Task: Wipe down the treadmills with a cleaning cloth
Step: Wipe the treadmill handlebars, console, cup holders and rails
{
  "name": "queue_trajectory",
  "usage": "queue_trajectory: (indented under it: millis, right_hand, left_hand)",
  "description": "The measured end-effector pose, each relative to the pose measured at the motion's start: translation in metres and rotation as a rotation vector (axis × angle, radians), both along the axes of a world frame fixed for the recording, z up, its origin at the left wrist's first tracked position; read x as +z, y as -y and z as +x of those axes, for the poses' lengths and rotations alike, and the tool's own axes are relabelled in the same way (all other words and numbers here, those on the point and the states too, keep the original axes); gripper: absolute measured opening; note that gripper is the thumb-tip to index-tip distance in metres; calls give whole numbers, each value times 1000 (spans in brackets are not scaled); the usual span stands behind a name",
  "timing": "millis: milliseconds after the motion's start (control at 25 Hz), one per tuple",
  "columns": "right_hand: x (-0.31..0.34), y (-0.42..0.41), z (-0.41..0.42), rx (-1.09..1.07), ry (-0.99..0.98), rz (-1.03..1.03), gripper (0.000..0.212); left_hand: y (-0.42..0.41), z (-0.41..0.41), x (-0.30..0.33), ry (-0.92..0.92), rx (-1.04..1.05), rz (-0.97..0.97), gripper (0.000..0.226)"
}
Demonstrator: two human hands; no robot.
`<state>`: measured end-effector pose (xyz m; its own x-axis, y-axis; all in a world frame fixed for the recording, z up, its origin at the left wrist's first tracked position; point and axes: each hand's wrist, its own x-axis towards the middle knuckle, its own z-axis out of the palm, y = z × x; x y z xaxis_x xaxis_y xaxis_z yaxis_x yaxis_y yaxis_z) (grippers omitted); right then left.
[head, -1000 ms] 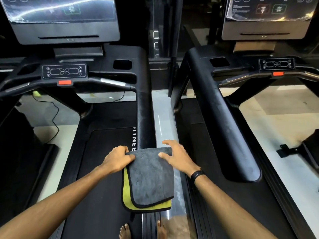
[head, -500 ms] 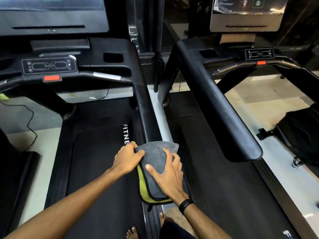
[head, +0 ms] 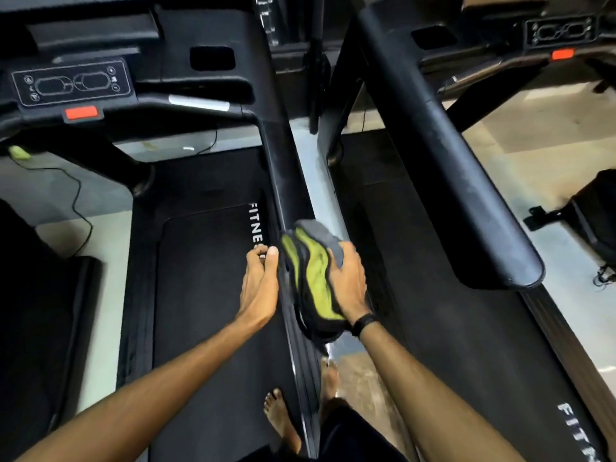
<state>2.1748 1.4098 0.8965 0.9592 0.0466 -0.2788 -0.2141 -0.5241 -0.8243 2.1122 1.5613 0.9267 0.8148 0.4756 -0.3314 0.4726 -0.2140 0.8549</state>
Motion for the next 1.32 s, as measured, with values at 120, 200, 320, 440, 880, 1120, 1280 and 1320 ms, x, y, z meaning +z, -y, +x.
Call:
queue_trajectory:
  millis: [120,200,320,440,880,1120,1280,1320]
  right_hand:
    - [-16,10,17,-32,-142,256,7]
    - [-28,19,7,-67,-172,388,6]
    - [-31,31,-23,-101,-230,440,27]
    - [-7,29,-45,57,-151,203,86]
    - [-51,13,23,-204,-303,424,32]
    - [-32,35,-80,-280,-179,193,50]
    - [7,-7,-47,66,342,-209,46]
    - [8,-16,-24,107,373,-200,46]
  left_hand:
    - [12,7,-1,-43,41,-21,49]
    - [18,13,0,-50,74,-5,43]
    - [25,20,-3,-33,156,-10,40]
    - [39,23,-9,-6,220,-45,45]
    - [49,18,-7,34,279,18,41]
    - [50,18,-18,22,359,-51,48]
    - [49,17,-27,34,404,-135,62]
    - [50,17,-25,33,416,-139,65]
